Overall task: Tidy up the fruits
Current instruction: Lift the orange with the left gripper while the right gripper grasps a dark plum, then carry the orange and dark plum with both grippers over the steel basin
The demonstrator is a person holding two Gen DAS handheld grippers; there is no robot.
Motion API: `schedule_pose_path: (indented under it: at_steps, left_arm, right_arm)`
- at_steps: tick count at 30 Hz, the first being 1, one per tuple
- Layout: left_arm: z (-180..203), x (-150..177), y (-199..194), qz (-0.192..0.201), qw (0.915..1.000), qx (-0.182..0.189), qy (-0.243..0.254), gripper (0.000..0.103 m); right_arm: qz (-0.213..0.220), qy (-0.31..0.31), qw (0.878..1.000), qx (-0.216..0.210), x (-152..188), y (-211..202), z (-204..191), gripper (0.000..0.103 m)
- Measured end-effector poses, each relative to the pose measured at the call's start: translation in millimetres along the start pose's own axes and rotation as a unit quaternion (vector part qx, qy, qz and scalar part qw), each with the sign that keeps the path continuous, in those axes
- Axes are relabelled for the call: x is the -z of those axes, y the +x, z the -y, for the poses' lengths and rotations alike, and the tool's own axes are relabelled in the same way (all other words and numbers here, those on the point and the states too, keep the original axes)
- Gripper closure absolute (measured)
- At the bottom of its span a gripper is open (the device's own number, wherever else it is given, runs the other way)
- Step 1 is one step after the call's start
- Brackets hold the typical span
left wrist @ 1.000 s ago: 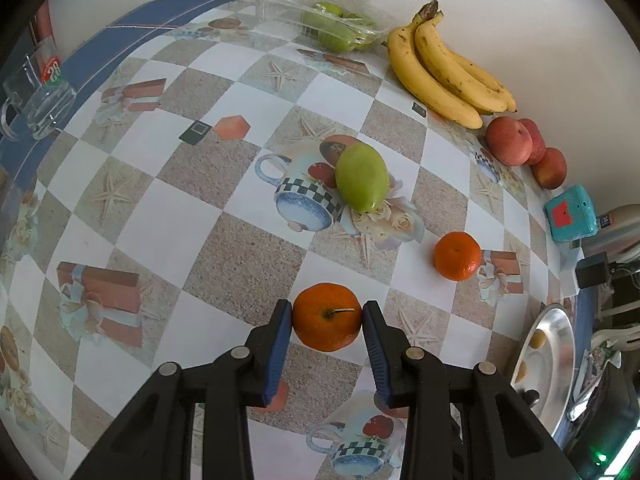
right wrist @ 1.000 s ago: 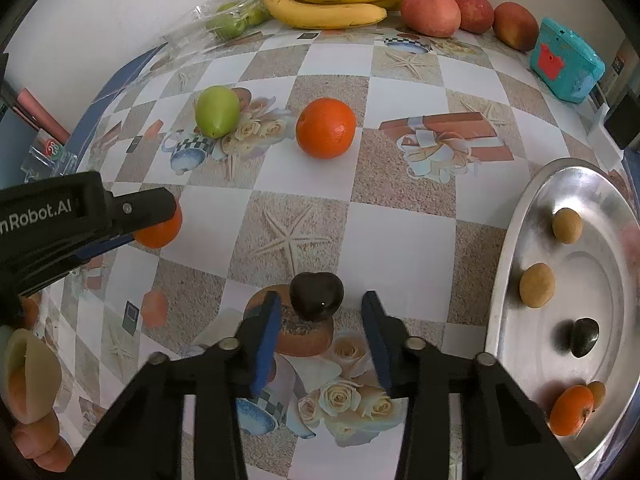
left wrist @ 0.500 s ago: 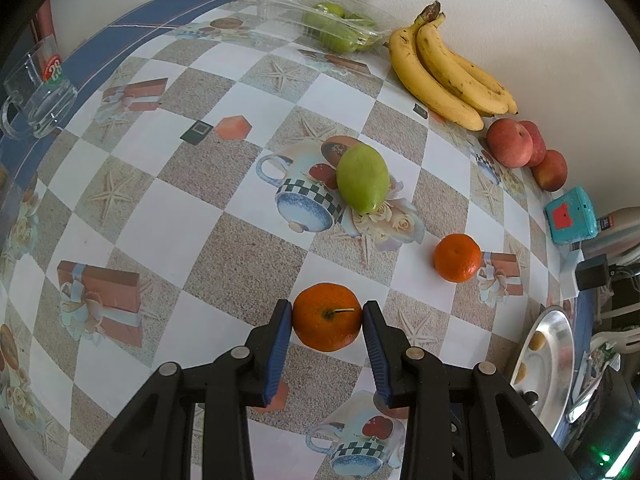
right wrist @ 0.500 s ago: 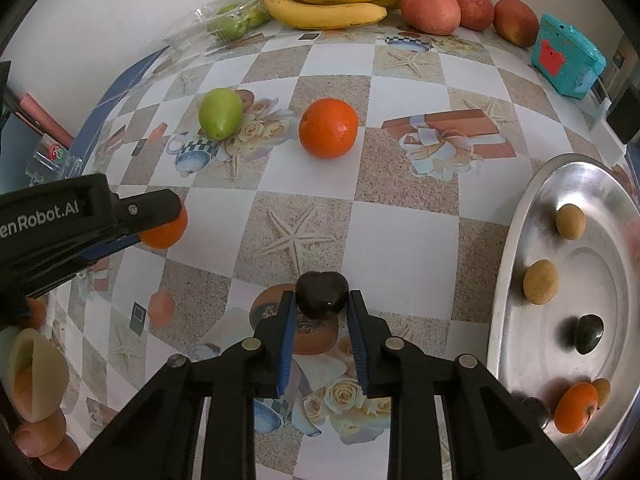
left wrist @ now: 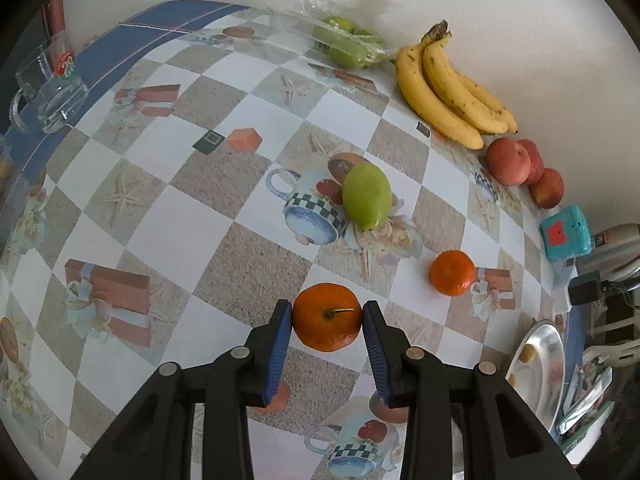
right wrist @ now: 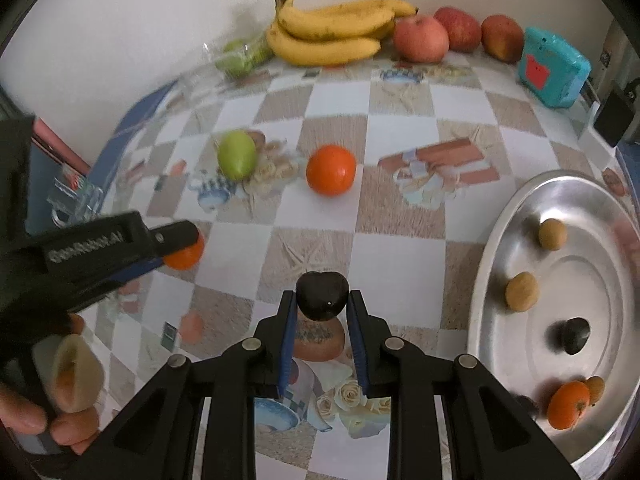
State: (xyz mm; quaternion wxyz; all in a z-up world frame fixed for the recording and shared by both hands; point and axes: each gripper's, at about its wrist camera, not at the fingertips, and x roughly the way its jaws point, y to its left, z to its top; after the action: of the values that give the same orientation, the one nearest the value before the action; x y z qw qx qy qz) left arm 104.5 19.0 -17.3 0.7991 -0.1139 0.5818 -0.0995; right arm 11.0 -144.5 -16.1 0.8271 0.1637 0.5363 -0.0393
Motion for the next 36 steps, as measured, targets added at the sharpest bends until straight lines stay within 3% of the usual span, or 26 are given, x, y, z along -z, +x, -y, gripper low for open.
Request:
schedule_pose_path:
  at_steps: [7,19,25,32,36]
  left_arm:
    - [1,-2,-12,0.018,0.9998,0.007,-0.002,0.064]
    - [18,7,-13,0.010,0.9994,0.026,0.020,0.064]
    - [47,21,-13,-0.001,0.9971,0.047,0.060,0.064]
    - [97,50,-13,-0.015,0.9872,0.082,0.136,0.064]
    - [134,78,-8,-0.033,0.9737,0.110,0.197,0.064]
  right_arm:
    - [0.034,0.025,0.999,-0.013,-5,-26,13,0.077]
    - [0.046,0.097,0.994,-0.017,-6,-40,56,0.077]
    - [0.059,0.151,0.987,0.011,-3,-54,95,0.077]
    - [0.069,0.219,0.972,0.058,7,-68,144,0.077]
    - [0.074,0.256,0.960,0.082,18,-76,170,0.077]
